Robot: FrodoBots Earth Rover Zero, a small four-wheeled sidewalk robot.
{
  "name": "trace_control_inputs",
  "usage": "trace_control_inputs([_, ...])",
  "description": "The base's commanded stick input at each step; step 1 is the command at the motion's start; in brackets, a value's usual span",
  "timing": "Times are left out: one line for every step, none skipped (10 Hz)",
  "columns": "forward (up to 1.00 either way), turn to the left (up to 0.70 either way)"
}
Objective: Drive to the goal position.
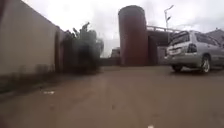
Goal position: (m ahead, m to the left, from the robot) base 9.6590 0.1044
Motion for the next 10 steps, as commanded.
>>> trace_control_inputs([0.85,0.01])
trace_control_inputs([0.85,0.01])
trace_control_inputs([0.85,0.01])
trace_control_inputs([0.85,0.01])
trace_control_inputs([0.85,0.01])
trace_control_inputs([0.85,0.01])
trace_control_inputs([0.85,0.01])
trace_control_inputs([0.85,0.01])
trace_control_inputs([0.85,0.01])
trace_control_inputs([0.85,0.01])
